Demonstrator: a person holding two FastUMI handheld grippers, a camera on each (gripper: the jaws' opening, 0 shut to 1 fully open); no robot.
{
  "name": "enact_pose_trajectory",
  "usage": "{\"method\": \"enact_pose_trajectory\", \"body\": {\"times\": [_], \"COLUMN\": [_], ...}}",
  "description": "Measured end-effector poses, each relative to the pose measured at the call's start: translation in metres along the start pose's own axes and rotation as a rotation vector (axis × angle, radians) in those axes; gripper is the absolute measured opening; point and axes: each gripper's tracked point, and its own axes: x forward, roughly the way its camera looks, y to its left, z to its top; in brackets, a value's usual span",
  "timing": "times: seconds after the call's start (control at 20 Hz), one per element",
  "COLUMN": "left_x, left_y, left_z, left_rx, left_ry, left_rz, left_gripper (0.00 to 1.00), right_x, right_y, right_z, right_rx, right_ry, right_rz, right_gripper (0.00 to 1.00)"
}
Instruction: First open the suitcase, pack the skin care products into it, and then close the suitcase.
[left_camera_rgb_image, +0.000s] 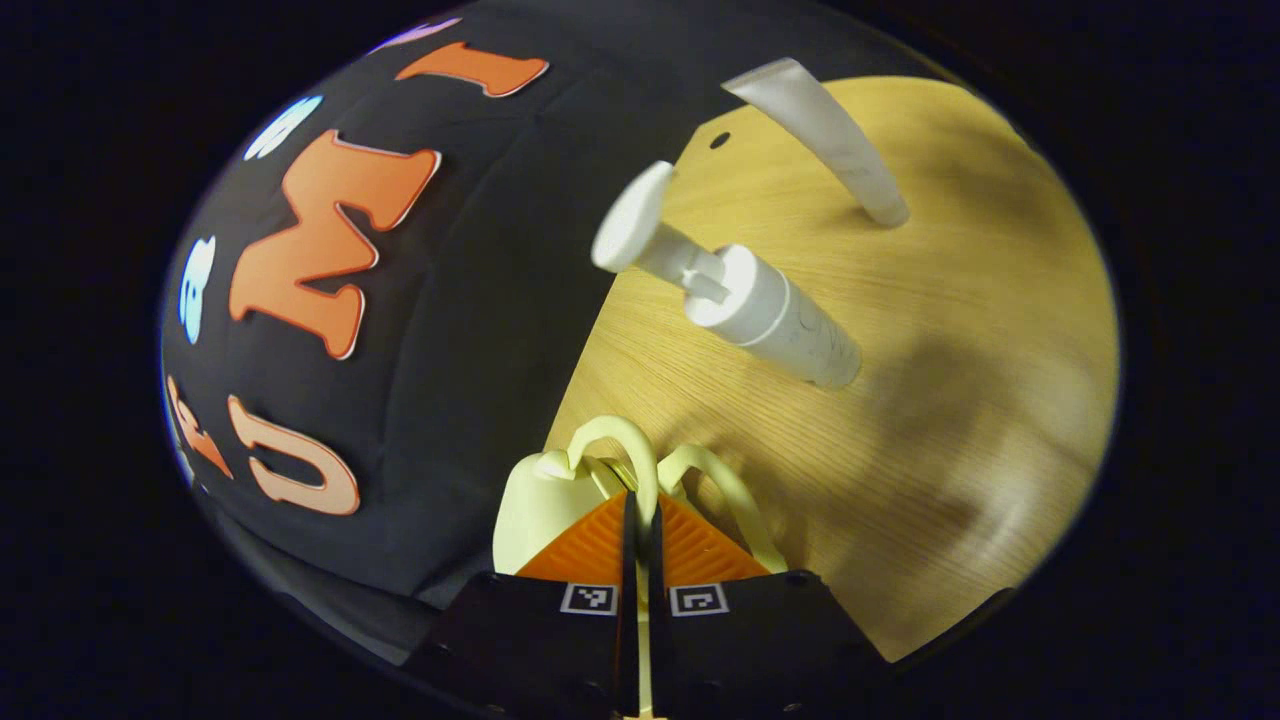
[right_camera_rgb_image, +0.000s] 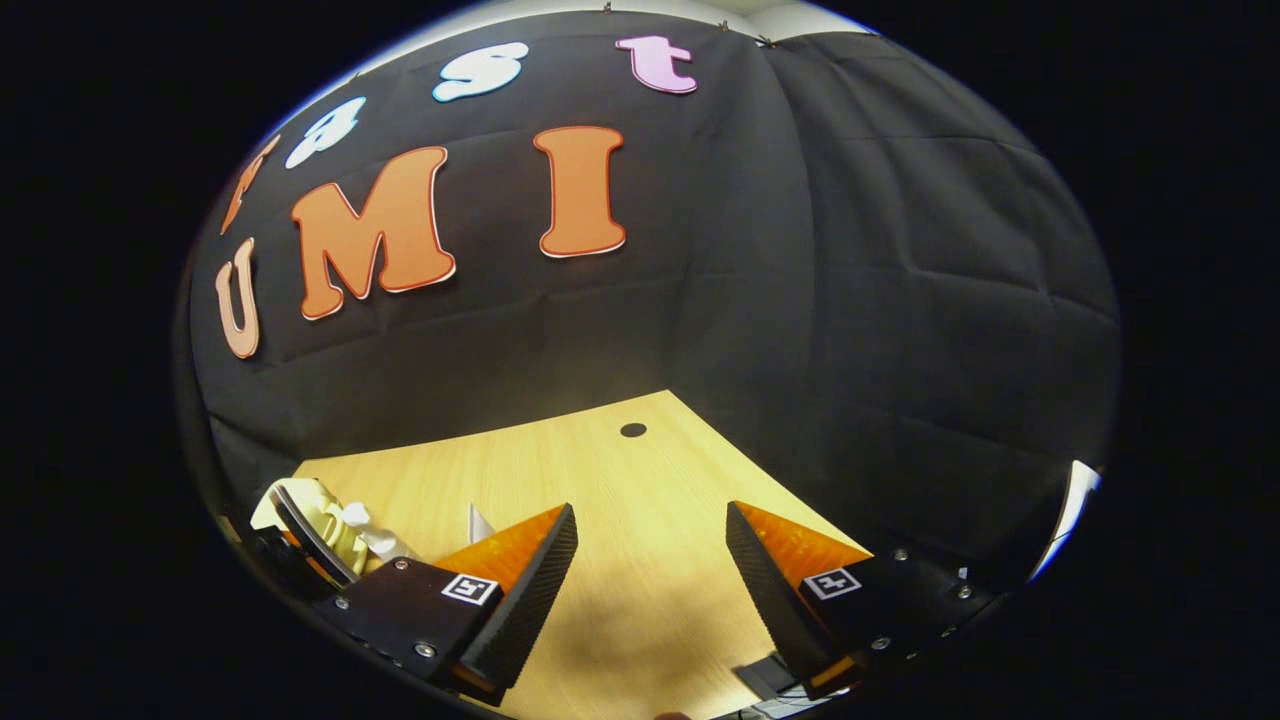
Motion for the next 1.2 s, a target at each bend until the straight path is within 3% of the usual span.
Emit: {"method": "enact_pose_trajectory", "body": {"times": [0.1,0.25,0.5,0.75,1.2], "left_x": [-0.008,-0.025,-0.032,-0.042,-0.009], "left_y": [0.014,0.042,0.073,0.105,0.085], "left_z": [-0.001,0.002,-0.010,-0.027,-0.067], "left_rx": [-0.123,-0.224,-0.426,-0.603,-0.736], "left_ry": [0.005,-0.020,-0.058,-0.075,0.040], "left_rz": [-0.037,-0.005,-0.032,0.014,0.103], "left_gripper": [0.05,0.05,0.04,0.05,0.04], "right_x": [0.001,-0.001,-0.008,-0.020,-0.041], "right_y": [0.012,0.036,0.077,0.114,0.151], "right_z": [0.006,0.015,0.035,0.047,0.049], "right_rx": [-0.004,-0.014,-0.024,-0.048,-0.044], "right_ry": [-0.007,-0.017,-0.062,-0.093,-0.111], "right_rz": [0.020,0.058,0.089,0.109,0.112], "right_gripper": [0.96,0.96,0.95,0.95,0.95]}}
